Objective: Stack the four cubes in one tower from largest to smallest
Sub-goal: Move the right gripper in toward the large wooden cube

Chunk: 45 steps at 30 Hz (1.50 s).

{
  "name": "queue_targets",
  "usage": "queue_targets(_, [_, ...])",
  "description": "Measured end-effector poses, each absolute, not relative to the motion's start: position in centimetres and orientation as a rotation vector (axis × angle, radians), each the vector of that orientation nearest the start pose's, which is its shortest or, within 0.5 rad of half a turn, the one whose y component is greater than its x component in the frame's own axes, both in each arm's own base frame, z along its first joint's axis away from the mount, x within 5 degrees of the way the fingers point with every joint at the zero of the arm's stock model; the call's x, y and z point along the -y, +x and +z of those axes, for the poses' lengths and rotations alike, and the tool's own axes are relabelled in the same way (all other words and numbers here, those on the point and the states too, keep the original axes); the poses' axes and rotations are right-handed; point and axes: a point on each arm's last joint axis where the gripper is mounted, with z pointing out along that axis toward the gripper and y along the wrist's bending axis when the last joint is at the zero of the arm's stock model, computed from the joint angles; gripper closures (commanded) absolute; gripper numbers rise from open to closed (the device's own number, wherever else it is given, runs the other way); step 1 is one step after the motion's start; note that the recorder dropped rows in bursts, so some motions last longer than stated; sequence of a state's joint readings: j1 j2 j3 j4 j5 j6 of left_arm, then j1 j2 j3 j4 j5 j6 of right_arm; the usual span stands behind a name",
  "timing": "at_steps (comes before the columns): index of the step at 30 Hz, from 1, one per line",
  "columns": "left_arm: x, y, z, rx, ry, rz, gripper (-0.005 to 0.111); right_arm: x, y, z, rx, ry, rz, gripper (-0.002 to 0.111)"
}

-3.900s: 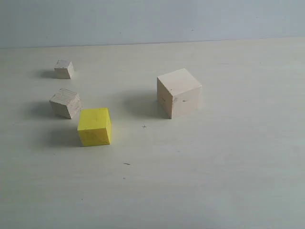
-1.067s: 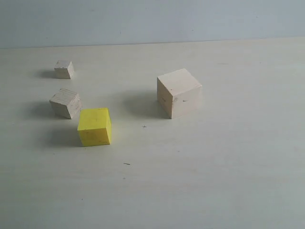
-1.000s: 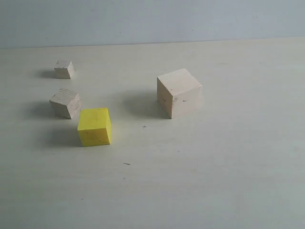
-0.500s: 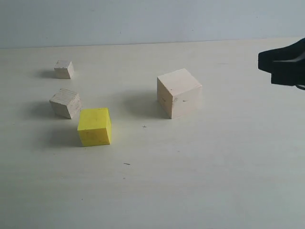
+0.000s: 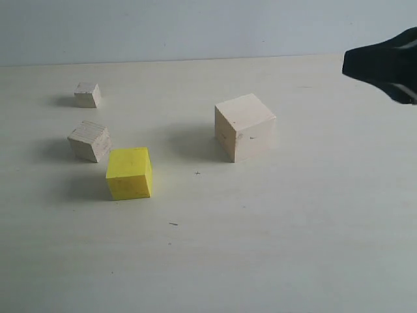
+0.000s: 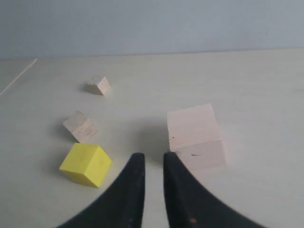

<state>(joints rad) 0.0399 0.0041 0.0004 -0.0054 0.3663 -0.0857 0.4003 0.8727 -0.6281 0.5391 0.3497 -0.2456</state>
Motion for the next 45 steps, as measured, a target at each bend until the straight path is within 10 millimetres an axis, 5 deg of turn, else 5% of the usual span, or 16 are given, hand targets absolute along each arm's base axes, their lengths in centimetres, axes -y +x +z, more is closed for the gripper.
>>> queue_targets(4, [-0.2,5.3,18.0,-1.851,-0.12,-0.037,0.107,-8.8,16.3,29.8,-2.121,-0.272,0.594,0.016])
queue_targets(8, [-0.2,5.3,18.0,-1.851,-0.12,-0.037,0.107,-9.0,17.0,29.3,-2.135,-0.265,0.58,0.004])
queue_targets(16, [-0.2,5.3,18.0,-1.851,-0.12,-0.037,0.107,-9.7,19.3,28.2,-2.171,-0.222,0.565,0.007])
queue_targets(34, [-0.2,5.3,18.0,-1.851,-0.12,-0.037,0.107,-15.0,30.2,26.9,-2.358,-0.535,0.479,0.009])
queue_targets(39, [-0.2,5.3,18.0,-1.851,-0.12,-0.037,0.107,-16.0,33.1,24.4,-2.423,-0.578,0.417,0.022])
queue_targets(45, [-0.2,5.3,18.0,-1.851,-0.12,-0.037,0.107,-16.6,35.8,22.6,-2.471,-0.558,0.351,0.06])
